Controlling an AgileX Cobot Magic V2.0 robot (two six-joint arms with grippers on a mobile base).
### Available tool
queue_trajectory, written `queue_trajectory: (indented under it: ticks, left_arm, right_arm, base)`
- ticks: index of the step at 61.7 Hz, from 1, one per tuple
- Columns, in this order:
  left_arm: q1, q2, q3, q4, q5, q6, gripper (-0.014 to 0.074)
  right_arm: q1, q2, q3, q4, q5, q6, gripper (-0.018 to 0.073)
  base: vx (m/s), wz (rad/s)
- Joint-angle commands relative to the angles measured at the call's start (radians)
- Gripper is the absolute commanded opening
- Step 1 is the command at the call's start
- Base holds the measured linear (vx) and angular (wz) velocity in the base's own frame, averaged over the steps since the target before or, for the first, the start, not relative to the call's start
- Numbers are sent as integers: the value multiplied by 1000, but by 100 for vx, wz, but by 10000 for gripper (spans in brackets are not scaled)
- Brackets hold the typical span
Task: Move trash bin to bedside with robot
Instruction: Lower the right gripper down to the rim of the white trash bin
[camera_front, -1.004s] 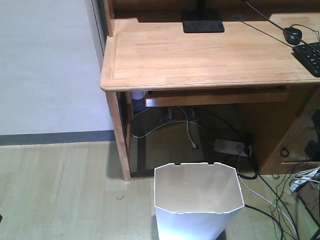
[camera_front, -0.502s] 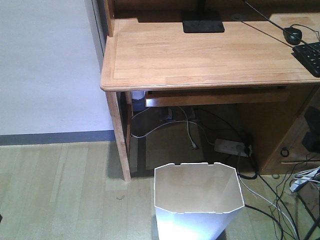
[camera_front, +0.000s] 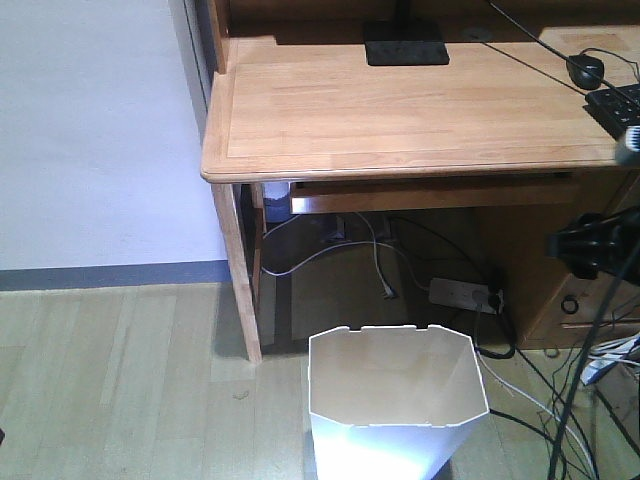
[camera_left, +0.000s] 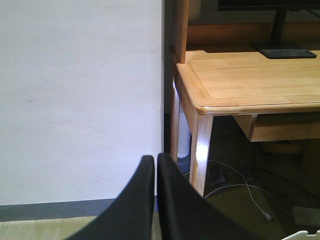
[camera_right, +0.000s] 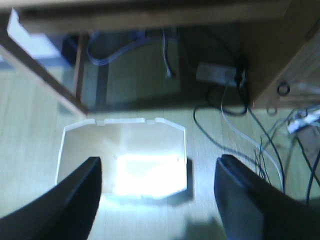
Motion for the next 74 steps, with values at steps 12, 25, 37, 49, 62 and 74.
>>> queue_trajectory:
  ticks: [12, 25, 37, 49, 62, 74]
  left_arm:
    - [-2, -14, 19, -4, -69, -4, -7]
    - [-2, -14, 19, -4, -69, -4, -7]
    - [-2, -14, 19, -4, -69, -4, -7]
    - [-2, -14, 19, -4, -69, -4, -7]
    - [-2, -14, 19, -4, -69, -4, -7]
    - [-2, -14, 19, -4, -69, -4, -7]
  right_arm:
    - [-3, 216, -125, 24, 17, -146, 480]
    - [-4, 386, -125, 25, -68, -203, 480]
    - [-5, 550, -127, 24, -163, -216, 480]
    - [-71, 723, -189, 79, -180, -268, 480]
    - [-93, 894, -248, 152, -245, -372, 480]
    - [-93, 1075, -336, 183, -274, -409, 482]
  base:
    - [0, 0]
    - [0, 0]
    - [0, 0]
    - [0, 0]
    - [0, 0]
    - [0, 0]
